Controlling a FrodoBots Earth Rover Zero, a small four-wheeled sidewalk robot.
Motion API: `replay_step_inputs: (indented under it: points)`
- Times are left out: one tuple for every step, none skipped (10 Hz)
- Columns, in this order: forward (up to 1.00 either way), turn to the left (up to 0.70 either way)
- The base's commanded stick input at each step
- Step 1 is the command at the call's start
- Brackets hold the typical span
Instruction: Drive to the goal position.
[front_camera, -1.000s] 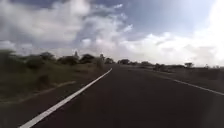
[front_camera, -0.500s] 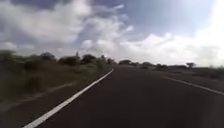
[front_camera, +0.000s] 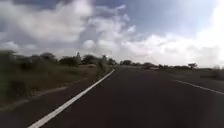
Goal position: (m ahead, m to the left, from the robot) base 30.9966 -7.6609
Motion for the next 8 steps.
replay_step_inputs:
  points:
    - [1.00, -0.40]
    - [1.00, -0.34]
    - [1.00, -0.13]
    - [1.00, 0.00]
    - [1.00, 0.00]
    - [1.00, 0.00]
    - [1.00, 0.00]
    - [1.00, 0.00]
